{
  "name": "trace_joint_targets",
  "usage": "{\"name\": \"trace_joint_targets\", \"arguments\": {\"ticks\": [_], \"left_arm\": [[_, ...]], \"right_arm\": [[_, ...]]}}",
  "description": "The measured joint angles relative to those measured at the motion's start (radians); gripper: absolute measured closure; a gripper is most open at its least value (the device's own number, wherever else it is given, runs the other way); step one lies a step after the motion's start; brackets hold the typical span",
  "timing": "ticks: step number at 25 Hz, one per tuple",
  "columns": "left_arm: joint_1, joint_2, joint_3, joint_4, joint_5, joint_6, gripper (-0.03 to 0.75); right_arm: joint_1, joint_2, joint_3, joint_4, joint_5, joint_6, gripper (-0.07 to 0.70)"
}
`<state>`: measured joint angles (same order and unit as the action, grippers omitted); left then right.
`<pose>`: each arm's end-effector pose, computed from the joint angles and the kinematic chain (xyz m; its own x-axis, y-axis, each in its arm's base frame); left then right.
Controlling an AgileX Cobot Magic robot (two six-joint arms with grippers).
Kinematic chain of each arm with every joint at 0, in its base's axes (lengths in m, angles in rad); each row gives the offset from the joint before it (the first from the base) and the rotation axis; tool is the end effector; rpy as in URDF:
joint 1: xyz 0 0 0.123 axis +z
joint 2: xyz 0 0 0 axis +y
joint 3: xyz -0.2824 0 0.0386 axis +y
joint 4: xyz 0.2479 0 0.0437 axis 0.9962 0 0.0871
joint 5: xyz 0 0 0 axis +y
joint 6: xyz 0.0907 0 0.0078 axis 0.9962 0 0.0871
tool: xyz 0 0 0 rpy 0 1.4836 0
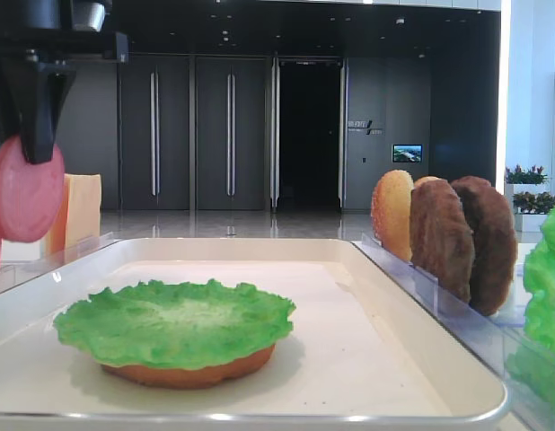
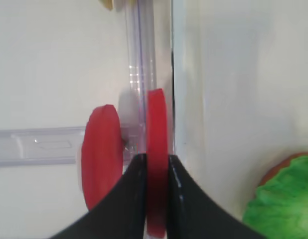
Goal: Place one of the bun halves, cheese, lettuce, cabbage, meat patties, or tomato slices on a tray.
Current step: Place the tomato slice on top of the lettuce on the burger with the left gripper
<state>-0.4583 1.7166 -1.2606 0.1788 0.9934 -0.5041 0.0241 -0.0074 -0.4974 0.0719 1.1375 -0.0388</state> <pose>0.3111 -0.1383 0.2389 -0.9662 0.0414 -0.2543 0.0299 0.9983 0.0491 -0.0093 0.0057 0.2705 -0.5172 -0.0210 -0.8556 -0.0842 0.9961 0.0264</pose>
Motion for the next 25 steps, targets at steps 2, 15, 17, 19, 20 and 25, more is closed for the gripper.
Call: {"name": "trace_joint_targets", "arguments": {"ticks": [2, 15, 17, 19, 20, 25], "left_arm": [[0.0, -0.018, -0.025, -0.003, 0.012, 0.0, 0.655], [0.0, -0.061, -0.057, -0.028, 0.08, 0.001, 0.655], [0.0, -0.061, -0.057, -0.049, 0.089, 0.001, 0.655], [0.0, -0.061, -0.057, -0.072, 0.1, 0.004, 0.655], [-0.001, -0.061, -0.057, -0.086, 0.111, 0.009, 0.655], [-0.069, -0.073, -0.057, -0.074, 0.158, 0.001, 0.655]], "right_arm": [[0.0, 0.0, 0.0, 0.0, 0.0, 0.0, 0.192], [0.0, 0.0, 0.0, 0.0, 0.0, 0.0, 0.192], [0.0, 0.0, 0.0, 0.0, 0.0, 0.0, 0.192], [0.0, 0.0, 0.0, 0.0, 0.0, 0.0, 0.192], [0.0, 0.0, 0.0, 0.0, 0.0, 0.0, 0.192], [0.0, 0.0, 0.0, 0.0, 0.0, 0.0, 0.192]]}}
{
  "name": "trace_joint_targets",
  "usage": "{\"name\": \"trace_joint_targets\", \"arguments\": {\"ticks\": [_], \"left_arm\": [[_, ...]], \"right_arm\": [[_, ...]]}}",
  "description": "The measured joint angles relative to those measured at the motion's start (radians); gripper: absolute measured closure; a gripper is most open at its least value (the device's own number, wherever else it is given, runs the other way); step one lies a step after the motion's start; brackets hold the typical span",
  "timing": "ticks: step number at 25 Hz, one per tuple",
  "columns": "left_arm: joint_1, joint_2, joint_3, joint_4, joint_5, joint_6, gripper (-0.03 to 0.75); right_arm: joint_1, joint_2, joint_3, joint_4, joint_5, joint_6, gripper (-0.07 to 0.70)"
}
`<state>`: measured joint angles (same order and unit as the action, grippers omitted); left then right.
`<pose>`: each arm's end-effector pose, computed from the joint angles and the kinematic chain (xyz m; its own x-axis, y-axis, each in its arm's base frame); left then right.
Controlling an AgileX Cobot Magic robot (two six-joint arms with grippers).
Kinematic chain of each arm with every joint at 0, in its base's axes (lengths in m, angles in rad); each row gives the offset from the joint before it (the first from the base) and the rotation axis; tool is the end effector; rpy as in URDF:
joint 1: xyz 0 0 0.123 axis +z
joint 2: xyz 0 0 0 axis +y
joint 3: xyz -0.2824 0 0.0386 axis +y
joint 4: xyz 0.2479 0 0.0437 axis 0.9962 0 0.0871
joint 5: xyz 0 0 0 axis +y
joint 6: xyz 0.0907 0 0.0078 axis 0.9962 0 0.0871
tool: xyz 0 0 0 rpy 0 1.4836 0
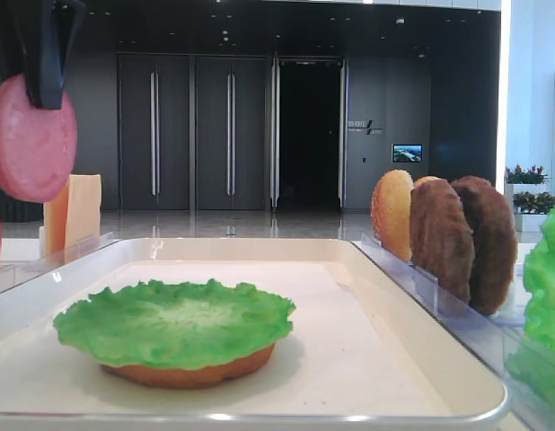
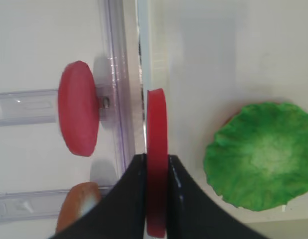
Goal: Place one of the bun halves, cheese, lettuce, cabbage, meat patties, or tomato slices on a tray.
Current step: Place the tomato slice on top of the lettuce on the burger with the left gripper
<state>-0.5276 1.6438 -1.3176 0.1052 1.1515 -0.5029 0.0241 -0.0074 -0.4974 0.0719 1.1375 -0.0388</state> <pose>0.2845 -0.1557 0.2747 -0.9772 0.0580 -0.2044 0.0584 0.9983 0.0040 -0.0093 0.0057 0.2705 -0.5172 -0.0210 -0.8556 -0.0842 0.9961 0.0264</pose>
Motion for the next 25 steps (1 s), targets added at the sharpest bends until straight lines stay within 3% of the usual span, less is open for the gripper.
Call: {"name": "trace_joint_targets", "arguments": {"ticks": [6, 11, 19, 25], "left_arm": [[-0.08, -0.061, 0.0, 0.038, 0.053, -0.048, 0.655], [-0.081, -0.154, 0.027, 0.091, 0.064, -0.074, 0.655], [-0.081, -0.346, 0.195, 0.106, 0.072, -0.109, 0.655], [-0.081, -0.382, 0.237, 0.122, 0.073, -0.126, 0.656]], "right_arm": [[0.0, 0.0, 0.0, 0.0, 0.0, 0.0, 0.192], [0.0, 0.0, 0.0, 0.0, 0.0, 0.0, 0.192], [0.0, 0.0, 0.0, 0.0, 0.0, 0.0, 0.192], [0.0, 0.0, 0.0, 0.0, 0.0, 0.0, 0.192]]}}
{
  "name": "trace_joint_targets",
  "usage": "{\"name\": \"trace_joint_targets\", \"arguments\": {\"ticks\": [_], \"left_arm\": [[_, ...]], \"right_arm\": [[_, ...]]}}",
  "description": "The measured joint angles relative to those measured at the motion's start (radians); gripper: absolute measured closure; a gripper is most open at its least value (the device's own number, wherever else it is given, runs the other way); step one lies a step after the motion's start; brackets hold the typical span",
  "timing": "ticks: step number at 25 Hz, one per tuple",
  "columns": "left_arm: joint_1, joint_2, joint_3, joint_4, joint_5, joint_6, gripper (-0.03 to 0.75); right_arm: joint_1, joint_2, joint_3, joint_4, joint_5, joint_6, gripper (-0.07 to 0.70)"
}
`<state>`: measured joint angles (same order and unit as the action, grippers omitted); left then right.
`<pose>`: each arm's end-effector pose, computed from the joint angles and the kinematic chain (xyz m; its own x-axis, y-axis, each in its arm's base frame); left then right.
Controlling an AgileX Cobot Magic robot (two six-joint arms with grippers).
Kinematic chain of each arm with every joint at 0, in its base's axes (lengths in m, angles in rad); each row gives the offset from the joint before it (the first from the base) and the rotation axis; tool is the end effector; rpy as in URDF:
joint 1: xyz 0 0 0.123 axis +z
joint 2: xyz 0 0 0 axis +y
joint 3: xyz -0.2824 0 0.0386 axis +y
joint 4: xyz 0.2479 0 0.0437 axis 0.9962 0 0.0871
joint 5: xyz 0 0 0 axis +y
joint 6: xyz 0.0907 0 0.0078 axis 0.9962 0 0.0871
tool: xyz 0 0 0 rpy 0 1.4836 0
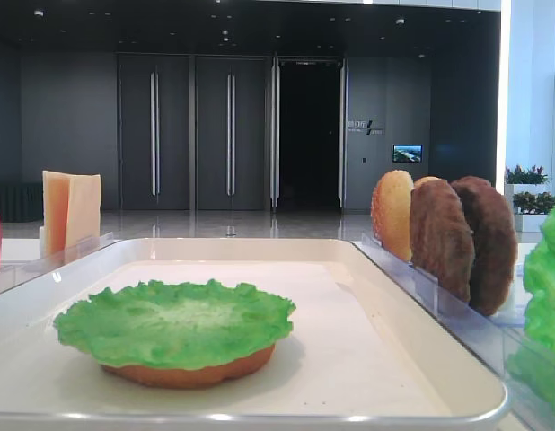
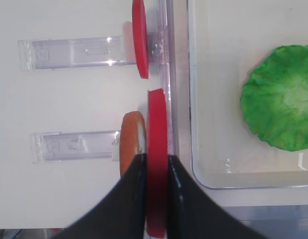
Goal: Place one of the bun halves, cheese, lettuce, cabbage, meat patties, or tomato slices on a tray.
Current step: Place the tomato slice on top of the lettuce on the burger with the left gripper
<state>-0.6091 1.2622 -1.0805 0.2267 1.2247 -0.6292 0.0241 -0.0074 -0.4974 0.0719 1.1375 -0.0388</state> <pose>0.1959 -0.1132 0.3159 -0.9447 0.0350 -0.3260 0.0234 0.9989 0.0395 -0.0093 0.0057 0.2705 -0.5172 -0.0210 -0.8556 -0.0842 0.9961 0.0264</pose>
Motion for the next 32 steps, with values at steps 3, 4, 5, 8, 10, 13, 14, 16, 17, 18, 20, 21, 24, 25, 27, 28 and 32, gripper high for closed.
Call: {"name": "trace_joint_targets", "arguments": {"ticks": [3, 4, 5, 8, 10, 13, 14, 16, 17, 18, 20, 21, 24, 25, 27, 28, 32], "left_arm": [[0.0, 0.009, 0.004, -0.013, -0.029, 0.005, 0.656], [0.0, 0.015, 0.004, -0.026, -0.044, 0.018, 0.656], [0.0, 0.022, 0.004, -0.046, -0.063, 0.036, 0.656], [0.0, 0.032, 0.009, -0.103, -0.108, 0.095, 0.656], [0.0, 0.031, 0.024, -0.135, -0.149, 0.118, 0.656], [0.037, 0.019, 0.07, -0.244, -0.226, 0.182, 0.656], [0.067, 0.015, 0.088, -0.296, -0.245, 0.226, 0.656], [0.135, 0.001, 0.138, -0.447, -0.286, 0.335, 0.656], [0.175, -0.009, 0.161, -0.519, -0.306, 0.406, 0.656], [0.209, -0.02, 0.188, -0.613, -0.324, 0.482, 0.656], [0.293, -0.047, 0.235, -0.808, -0.339, 0.637, 0.656], [0.336, -0.055, 0.248, -0.885, -0.33, 0.718, 0.656], [0.441, -0.061, 0.273, -1.081, -0.249, 0.903, 0.656], [0.462, -0.061, 0.277, -1.125, -0.228, 0.948, 0.656], [0.494, -0.061, 0.277, -1.178, -0.198, 0.997, 0.656], [0.5, -0.061, 0.277, -1.183, -0.192, 1.009, 0.656], [0.504, -0.061, 0.277, -1.171, -0.183, 1.021, 0.656]], "right_arm": [[0.0, 0.0, 0.0, 0.0, 0.0, 0.0, 0.192], [0.0, 0.0, 0.0, 0.0, 0.0, 0.0, 0.192], [0.0, 0.0, 0.0, 0.0, 0.0, 0.0, 0.192], [0.0, 0.0, 0.0, 0.0, 0.0, 0.0, 0.192], [0.0, 0.0, 0.0, 0.0, 0.0, 0.0, 0.192], [0.0, 0.0, 0.0, 0.0, 0.0, 0.0, 0.192], [0.0, 0.0, 0.0, 0.0, 0.0, 0.0, 0.192], [0.0, 0.0, 0.0, 0.0, 0.0, 0.0, 0.192], [0.0, 0.0, 0.0, 0.0, 0.0, 0.0, 0.192], [0.0, 0.0, 0.0, 0.0, 0.0, 0.0, 0.192], [0.0, 0.0, 0.0, 0.0, 0.0, 0.0, 0.192], [0.0, 0.0, 0.0, 0.0, 0.0, 0.0, 0.192], [0.0, 0.0, 0.0, 0.0, 0.0, 0.0, 0.192], [0.0, 0.0, 0.0, 0.0, 0.0, 0.0, 0.192], [0.0, 0.0, 0.0, 0.0, 0.0, 0.0, 0.192], [0.0, 0.0, 0.0, 0.0, 0.0, 0.0, 0.192], [0.0, 0.0, 0.0, 0.001, 0.0, 0.0, 0.192]]}}
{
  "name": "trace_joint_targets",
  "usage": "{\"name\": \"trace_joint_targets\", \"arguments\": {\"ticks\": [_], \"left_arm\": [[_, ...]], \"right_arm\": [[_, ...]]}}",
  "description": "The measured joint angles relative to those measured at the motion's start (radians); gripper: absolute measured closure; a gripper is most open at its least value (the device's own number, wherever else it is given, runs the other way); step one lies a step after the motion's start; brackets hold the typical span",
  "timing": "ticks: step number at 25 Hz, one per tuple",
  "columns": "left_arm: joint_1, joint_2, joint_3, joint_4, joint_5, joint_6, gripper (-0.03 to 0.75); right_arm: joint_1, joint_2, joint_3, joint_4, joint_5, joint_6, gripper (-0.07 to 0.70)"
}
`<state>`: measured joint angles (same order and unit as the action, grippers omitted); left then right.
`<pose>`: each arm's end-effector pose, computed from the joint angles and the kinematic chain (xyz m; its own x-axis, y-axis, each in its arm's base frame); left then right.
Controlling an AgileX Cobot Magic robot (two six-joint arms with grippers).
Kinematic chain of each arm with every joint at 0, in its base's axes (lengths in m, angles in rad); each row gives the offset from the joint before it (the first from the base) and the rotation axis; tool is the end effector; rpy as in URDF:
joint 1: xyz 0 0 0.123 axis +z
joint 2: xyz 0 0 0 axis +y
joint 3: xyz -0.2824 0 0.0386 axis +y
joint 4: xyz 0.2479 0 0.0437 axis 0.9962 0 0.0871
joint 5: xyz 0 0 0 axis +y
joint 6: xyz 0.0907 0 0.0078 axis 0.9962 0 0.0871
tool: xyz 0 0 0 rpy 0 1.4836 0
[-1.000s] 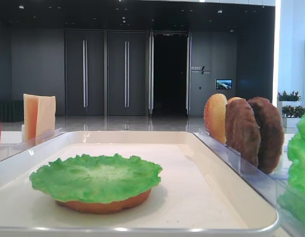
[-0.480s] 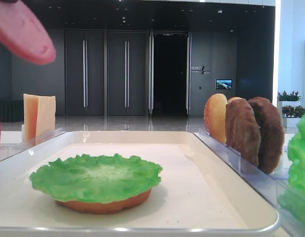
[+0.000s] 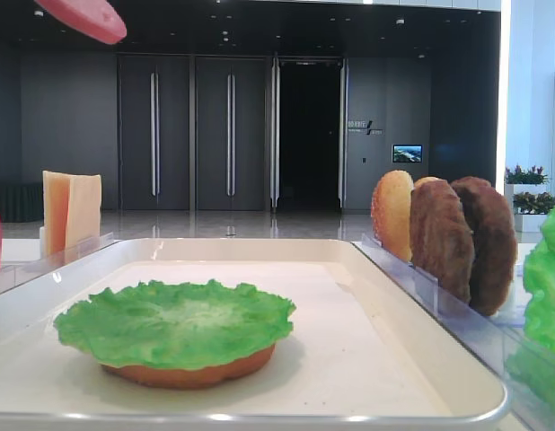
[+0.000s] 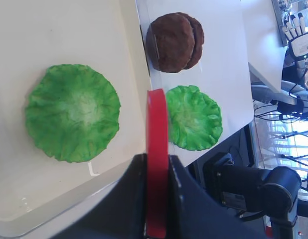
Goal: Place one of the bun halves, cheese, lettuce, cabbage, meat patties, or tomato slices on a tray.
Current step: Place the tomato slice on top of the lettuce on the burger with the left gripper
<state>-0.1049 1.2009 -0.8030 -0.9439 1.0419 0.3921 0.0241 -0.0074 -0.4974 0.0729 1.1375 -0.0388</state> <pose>0.2011 -0.0852 0.2865 -0.9488 -0.0544 -0.3112 0.1924 0.6819 -0.7057 -0.0093 0.0058 0.2705 -0.5172 -0.0206 -0.8556 -0.0848 0.9960 0.0273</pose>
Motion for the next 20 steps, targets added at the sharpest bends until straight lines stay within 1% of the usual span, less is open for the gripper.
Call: {"name": "trace_joint_targets", "arguments": {"ticks": [4, 6, 9, 10, 14, 17, 20], "left_arm": [[0.0, 0.012, 0.0, 0.002, 0.011, 0.0, 0.656], [-0.01, 0.033, 0.0, 0.002, 0.005, 0.0, 0.656], [-0.061, 0.08, 0.0, -0.008, -0.035, 0.001, 0.656], [-0.091, 0.104, 0.0, -0.015, -0.046, 0.004, 0.656], [-0.208, 0.202, 0.0, -0.055, -0.129, 0.011, 0.656], [-0.242, 0.268, 0.0, -0.073, -0.162, 0.011, 0.657], [-0.243, 0.301, 0.0, -0.078, -0.207, 0.011, 0.657]], "right_arm": [[0.0, 0.0, 0.0, 0.0, 0.0, 0.0, 0.192], [0.0, 0.0, 0.0, 0.0, 0.0, 0.0, 0.192], [0.0, 0.0, 0.0, 0.0, 0.0, 0.0, 0.192], [0.0, 0.0, 0.0, 0.0, 0.0, 0.0, 0.192], [0.0, 0.0, 0.0, 0.0, 0.0, 0.0, 0.192], [0.0, 0.0, 0.0, 0.0, 0.0, 0.0, 0.192], [0.0, 0.0, 0.0, 0.0, 0.0, 0.0, 0.192]]}}
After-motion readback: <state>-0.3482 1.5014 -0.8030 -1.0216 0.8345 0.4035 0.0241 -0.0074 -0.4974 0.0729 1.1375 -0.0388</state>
